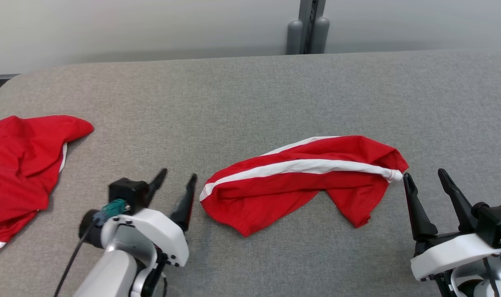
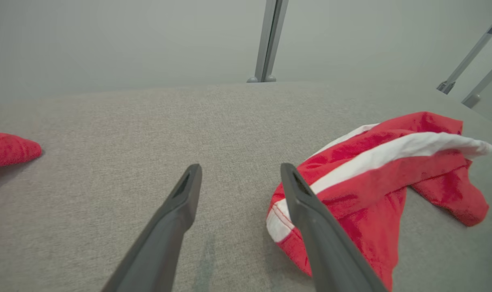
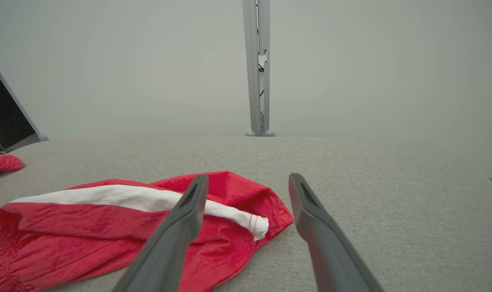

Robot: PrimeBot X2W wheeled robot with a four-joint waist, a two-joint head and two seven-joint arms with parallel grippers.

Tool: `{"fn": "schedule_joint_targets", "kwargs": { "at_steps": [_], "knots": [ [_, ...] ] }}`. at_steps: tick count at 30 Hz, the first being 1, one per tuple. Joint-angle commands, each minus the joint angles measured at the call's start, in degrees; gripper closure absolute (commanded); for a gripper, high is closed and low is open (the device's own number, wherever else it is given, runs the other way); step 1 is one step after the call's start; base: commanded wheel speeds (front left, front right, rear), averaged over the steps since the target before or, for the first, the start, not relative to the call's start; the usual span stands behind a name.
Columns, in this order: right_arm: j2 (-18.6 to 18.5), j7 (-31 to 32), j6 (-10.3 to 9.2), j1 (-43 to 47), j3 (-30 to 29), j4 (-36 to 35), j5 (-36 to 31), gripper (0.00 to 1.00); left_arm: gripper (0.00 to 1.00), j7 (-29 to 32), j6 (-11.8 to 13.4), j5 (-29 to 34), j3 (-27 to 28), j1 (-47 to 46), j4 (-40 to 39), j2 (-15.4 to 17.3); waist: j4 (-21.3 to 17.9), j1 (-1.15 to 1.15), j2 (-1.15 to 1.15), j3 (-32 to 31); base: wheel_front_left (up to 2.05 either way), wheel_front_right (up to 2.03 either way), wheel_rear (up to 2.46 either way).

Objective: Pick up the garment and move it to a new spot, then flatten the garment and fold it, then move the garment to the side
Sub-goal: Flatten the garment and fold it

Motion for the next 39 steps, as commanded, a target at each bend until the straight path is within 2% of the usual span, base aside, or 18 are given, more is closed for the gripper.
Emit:
{"fn": "schedule_joint_targets", "kwargs": {
  "at_steps": [1, 14, 18, 19, 21, 30, 39],
  "knots": [
    [-0.27, -0.12, 0.00, -0.50, -0.19, 0.06, 0.15, 0.00, 0.00, 0.95, -0.70, -0.74, -0.64, -0.97, 1.21, -0.66, -0.58, 0.00, 0.00, 0.47, 0.00, 0.00, 0.00],
    [-0.25, -0.96, 0.01, -1.81, -0.32, 0.83, 0.47, 0.00, 0.00, 5.99, -4.07, -4.02, -3.49, -3.32, 10.33, -3.49, -2.41, 0.00, 0.00, 2.82, 0.00, 0.00, 0.00],
    [-0.25, -1.21, 0.00, -2.03, -0.36, 1.08, 0.58, 0.00, 0.00, 6.05, -4.27, -3.72, -4.10, -3.53, 11.46, -3.86, -2.78, 0.00, 0.00, 3.16, 0.00, 0.00, 0.00],
    [-0.25, -1.29, 0.00, -2.07, -0.40, 1.18, 0.68, 0.00, 0.13, 5.84, -4.31, -3.77, -4.20, -3.62, 11.69, -3.99, -2.89, 0.00, 0.00, 3.24, 0.00, 0.00, 0.00],
    [-0.25, -1.56, 0.01, -2.20, -0.52, 1.33, 0.87, 0.00, 1.00, 5.66, -4.55, -3.89, -4.38, -3.69, 12.07, -4.17, -3.08, 0.00, 0.00, 3.36, 0.00, 0.00, 0.00],
    [-0.24, -1.20, 0.01, -2.40, -1.84, 2.47, -0.05, 0.00, 1.00, 4.45, -3.04, -3.53, -4.03, -2.71, 9.93, -2.96, -2.57, 0.00, 0.00, 3.62, 0.00, 0.00, 0.00],
    [-1.57, -0.18, 0.01, -5.13, -0.17, 8.29, 0.05, 0.00, 1.00, 5.11, -2.38, -2.85, -4.74, -3.58, 6.61, -2.38, -0.44, 0.00, 0.00, 5.62, 0.00, 0.00, 0.00]
  ]
}}
